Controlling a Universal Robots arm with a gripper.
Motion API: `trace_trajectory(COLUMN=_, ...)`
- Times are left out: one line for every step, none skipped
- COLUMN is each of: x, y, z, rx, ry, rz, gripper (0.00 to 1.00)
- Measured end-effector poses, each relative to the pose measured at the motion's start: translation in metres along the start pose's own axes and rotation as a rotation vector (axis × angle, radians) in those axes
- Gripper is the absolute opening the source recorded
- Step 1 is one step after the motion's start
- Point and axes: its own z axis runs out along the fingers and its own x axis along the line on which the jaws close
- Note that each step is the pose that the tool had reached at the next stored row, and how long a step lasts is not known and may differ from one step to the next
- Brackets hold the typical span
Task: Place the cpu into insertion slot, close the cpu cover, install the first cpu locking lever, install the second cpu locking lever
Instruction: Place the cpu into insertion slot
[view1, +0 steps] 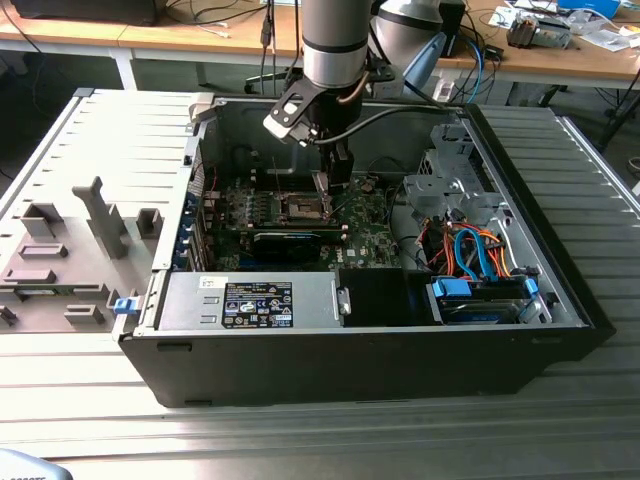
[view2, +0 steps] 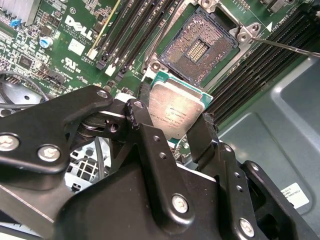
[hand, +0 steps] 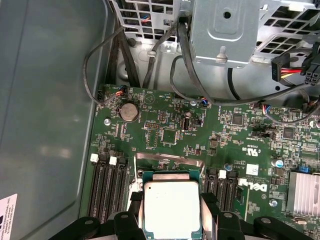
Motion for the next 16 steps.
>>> trace_trajectory(x=0.0000, y=0.0000, z=0.0002, rx=0.0000, ry=0.0000, rz=0.000, gripper=0.54)
trace_trajectory(x=0.0000, y=0.0000, z=0.0003, rx=-0.0001, ry=-0.0001, rz=0.000, gripper=0.54)
trace_trajectory(x=0.0000, y=0.0000, z=0.0005, rx=-0.0001, ry=0.0000, rz=0.000, gripper=0.54)
trace_trajectory(x=0.0000, y=-0.0001, z=0.0006, rx=-0.0001, ry=-0.0001, rz=0.000, gripper=0.54)
trace_trajectory(x=0.0000, y=-0.0001, z=0.0008, rx=-0.0001, ry=0.0000, rz=0.000, gripper=0.54)
trace_trajectory(x=0.0000, y=-0.0001, z=0.0011, rx=-0.0001, ry=-0.0001, rz=0.000, gripper=0.54)
trace_trajectory(x=0.0000, y=-0.0001, z=0.0013, rx=-0.0001, ry=-0.0001, rz=0.000, gripper=0.54)
trace_trajectory(x=0.0000, y=-0.0001, z=0.0014, rx=-0.0001, ry=0.0000, rz=0.000, gripper=0.54)
trace_trajectory(x=0.0000, y=-0.0001, z=0.0016, rx=-0.0001, ry=-0.0001, rz=0.000, gripper=0.54)
trace_trajectory(x=0.0000, y=-0.0002, z=0.0018, rx=0.0000, ry=-0.0001, rz=0.000, gripper=0.54)
trace_trajectory(x=0.0000, y=-0.0002, z=0.0020, rx=-0.0001, ry=-0.0001, rz=0.000, gripper=0.54)
trace_trajectory(x=0.0000, y=-0.0002, z=0.0021, rx=-0.0001, ry=-0.0001, rz=0.000, gripper=0.54)
trace_trajectory(x=0.0000, y=-0.0002, z=0.0023, rx=-0.0001, ry=-0.0001, rz=0.000, gripper=0.54)
trace_trajectory(x=0.0000, y=-0.0002, z=0.0024, rx=0.0000, ry=-0.0002, rz=0.000, gripper=0.54)
trace_trajectory(x=0.0000, y=-0.0002, z=0.0026, rx=0.0000, ry=-0.0002, rz=0.000, gripper=0.54)
trace_trajectory(x=0.0000, y=-0.0002, z=0.0027, rx=-0.0001, ry=-0.0002, rz=0.000, gripper=0.54)
